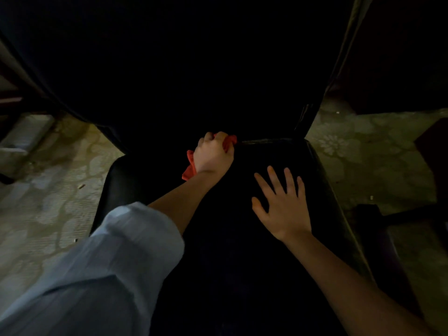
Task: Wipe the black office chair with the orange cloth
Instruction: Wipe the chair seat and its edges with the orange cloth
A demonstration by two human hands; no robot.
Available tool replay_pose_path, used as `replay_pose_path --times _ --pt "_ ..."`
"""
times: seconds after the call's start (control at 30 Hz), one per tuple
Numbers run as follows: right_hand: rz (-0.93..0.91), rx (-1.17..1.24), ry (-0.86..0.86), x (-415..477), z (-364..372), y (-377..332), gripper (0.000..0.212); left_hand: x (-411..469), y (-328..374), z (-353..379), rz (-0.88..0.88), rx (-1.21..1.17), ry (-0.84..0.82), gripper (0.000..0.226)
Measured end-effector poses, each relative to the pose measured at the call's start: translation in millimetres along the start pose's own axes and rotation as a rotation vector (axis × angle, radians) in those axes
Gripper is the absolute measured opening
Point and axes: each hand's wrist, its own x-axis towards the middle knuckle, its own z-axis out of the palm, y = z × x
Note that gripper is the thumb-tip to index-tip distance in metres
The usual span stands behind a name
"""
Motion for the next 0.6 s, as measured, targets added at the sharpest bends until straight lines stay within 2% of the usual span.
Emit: replay_pose_path --times 0.07,0.2,0.4,0.6 --pt "0.004 -0.008 -0.023 -0.9 1.4 1.2 0.07 -1.9 -16.9 -9.5 -0.017 0.033 -0.002 0.041" --pt "0.008 0.008 0.042 -3.9 4.5 0.6 0.062 -5.1 -48.2 -22.7 -0.081 0.077 0.022 0.04" --pt "0.001 0.03 0.111 -5.4 4.5 0.6 0.06 -6.9 9.3 -5.4 -0.309 0.031 0.055 0.036" --pt "0.037 0.011 0.119 -11.5 6.8 -1.0 0.061 -3.6 42.4 14.1 -0.266 0.078 0.021 0.037"
